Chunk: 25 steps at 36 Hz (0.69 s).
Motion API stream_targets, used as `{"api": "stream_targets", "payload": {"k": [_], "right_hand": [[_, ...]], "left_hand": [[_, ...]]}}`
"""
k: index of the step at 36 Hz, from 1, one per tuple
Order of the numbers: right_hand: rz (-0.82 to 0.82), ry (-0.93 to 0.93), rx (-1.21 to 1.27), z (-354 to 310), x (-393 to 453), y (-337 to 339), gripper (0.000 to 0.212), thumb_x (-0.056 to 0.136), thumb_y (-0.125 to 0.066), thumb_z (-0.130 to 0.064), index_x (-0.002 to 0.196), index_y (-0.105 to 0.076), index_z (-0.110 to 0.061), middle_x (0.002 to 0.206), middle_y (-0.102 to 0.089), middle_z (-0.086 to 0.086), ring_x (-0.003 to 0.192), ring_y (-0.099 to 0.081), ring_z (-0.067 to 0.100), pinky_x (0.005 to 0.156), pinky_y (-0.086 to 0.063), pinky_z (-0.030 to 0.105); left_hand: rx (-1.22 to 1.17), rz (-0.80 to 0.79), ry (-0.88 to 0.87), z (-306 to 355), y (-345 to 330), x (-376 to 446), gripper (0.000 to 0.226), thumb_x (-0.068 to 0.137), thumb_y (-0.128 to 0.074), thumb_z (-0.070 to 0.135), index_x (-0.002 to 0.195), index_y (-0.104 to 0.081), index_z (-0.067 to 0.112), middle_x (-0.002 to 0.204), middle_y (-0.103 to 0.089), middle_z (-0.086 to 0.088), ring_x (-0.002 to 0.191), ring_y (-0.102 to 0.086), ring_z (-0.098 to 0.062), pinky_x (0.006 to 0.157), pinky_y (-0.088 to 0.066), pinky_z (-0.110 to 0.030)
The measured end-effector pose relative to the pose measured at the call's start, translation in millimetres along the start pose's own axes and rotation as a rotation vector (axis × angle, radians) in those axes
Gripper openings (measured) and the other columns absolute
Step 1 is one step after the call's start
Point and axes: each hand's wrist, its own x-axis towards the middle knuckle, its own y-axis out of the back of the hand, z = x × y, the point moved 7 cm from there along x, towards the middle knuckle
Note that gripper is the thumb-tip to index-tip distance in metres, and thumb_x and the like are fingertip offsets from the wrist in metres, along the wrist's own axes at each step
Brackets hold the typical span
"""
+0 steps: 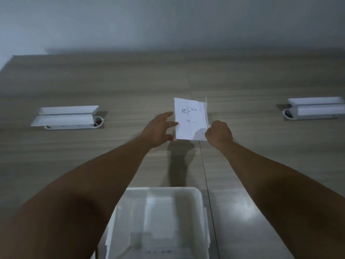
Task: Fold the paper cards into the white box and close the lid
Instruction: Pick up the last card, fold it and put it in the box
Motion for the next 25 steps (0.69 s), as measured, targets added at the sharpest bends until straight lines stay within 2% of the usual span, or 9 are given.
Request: {"api": "stream_targets", "payload": {"k": [3,5,7,9,12,14,18,21,25], "right_hand": [[-0.022,0.048,-0.033,-5.8,-13.2,19.8,0.023,0.079,-0.051,-0.005,0.058,-0.044,-0.01,0.082,-0.058,0.015,0.088,-0.066,0.035,0.069,-0.045,0.027],[-0.06,0.088,-0.05,-11.3,-27.0,32.2,0.024,0.079,-0.05,-0.004,0.055,-0.047,-0.007,0.074,-0.059,0.017,0.08,-0.067,0.035,0.066,-0.049,0.03],[-0.128,0.125,-0.045,-18.6,-39.9,42.3,0.017,0.081,-0.051,-0.003,0.07,-0.063,0.001,0.076,-0.066,0.022,0.075,-0.07,0.035,0.066,-0.056,0.037],[-0.186,0.13,-0.018,-26.1,-59.5,51.5,0.017,0.087,-0.053,-0.004,0.092,-0.069,0.0,0.079,-0.071,0.019,0.067,-0.068,0.031,0.067,-0.059,0.04],[-0.251,0.123,0.098,-36.4,-93.3,62.4,0.016,0.09,-0.05,0.001,0.093,-0.066,0.0,0.069,-0.066,0.013,0.057,-0.064,0.024,0.056,-0.057,0.033],[-0.223,0.101,0.19,-38.9,-110.2,68.8,0.017,0.089,-0.049,0.0,0.09,-0.066,0.001,0.068,-0.065,0.014,0.056,-0.064,0.024,0.053,-0.055,0.03],[-0.19,0.039,0.341,-36.9,-136.9,63.9,0.015,0.088,-0.057,-0.007,0.095,-0.069,-0.001,0.084,-0.066,0.017,0.065,-0.064,0.029,0.062,-0.059,0.037],[-0.134,-0.031,0.429,-33.9,-153.7,55.6,0.026,0.087,-0.06,-0.013,0.108,-0.068,0.0,0.098,-0.063,0.014,0.082,-0.059,0.027,0.08,-0.057,0.042],[-0.055,-0.054,0.532,-38.7,-177.3,49.3,0.039,0.086,-0.059,-0.033,0.111,-0.069,-0.004,0.108,-0.068,0.011,0.093,-0.062,0.024,0.091,-0.051,0.039]], "left_hand": [[0.078,0.072,-0.088,6.2,25.6,-13.8,0.066,0.068,-0.077,0.048,0.129,-0.062,0.025,0.158,-0.03,-0.008,0.146,-0.027,-0.027,0.12,-0.025,-0.041],[0.128,0.095,-0.118,11.7,41.2,-26.7,0.063,0.071,-0.077,0.045,0.129,-0.062,0.026,0.159,-0.029,-0.007,0.146,-0.027,-0.028,0.119,-0.026,-0.044],[0.143,0.132,-0.12,16.3,53.3,-37.2,0.056,0.075,-0.076,0.039,0.128,-0.062,0.025,0.158,-0.032,-0.005,0.145,-0.031,-0.027,0.117,-0.029,-0.046],[0.09,0.21,-0.118,21.1,68.0,-50.3,0.044,0.078,-0.076,0.029,0.12,-0.069,0.021,0.15,-0.045,-0.008,0.139,-0.042,-0.028,0.113,-0.034,-0.045],[0.001,0.3,-0.114,26.3,86.8,-72.3,0.021,0.082,-0.072,0.018,0.102,-0.077,0.014,0.123,-0.067,-0.011,0.114,-0.062,-0.031,0.097,-0.047,-0.037],[-0.046,0.303,-0.075,25.3,92.1,-85.2,0.018,0.086,-0.067,0.018,0.099,-0.077,0.012,0.107,-0.071,-0.01,0.102,-0.066,-0.03,0.086,-0.049,-0.034],[-0.194,0.282,-0.024,17.0,91.1,-112.4,0.012,0.08,-0.07,0.013,0.089,-0.078,0.012,0.094,-0.075,-0.008,0.092,-0.067,-0.026,0.078,-0.046,-0.027],[-0.287,0.251,-0.011,13.2,86.7,-129.1,0.008,0.076,-0.067,0.007,0.078,-0.074,0.008,0.082,-0.074,-0.009,0.079,-0.064,-0.026,0.07,-0.047,-0.031],[-0.395,0.259,0.05,9.7,85.7,-146.8,0.005,0.077,-0.066,0.003,0.073,-0.068,0.0,0.071,-0.062,-0.003,0.071,-0.053,-0.017,0.062,-0.032,-0.024]]}}
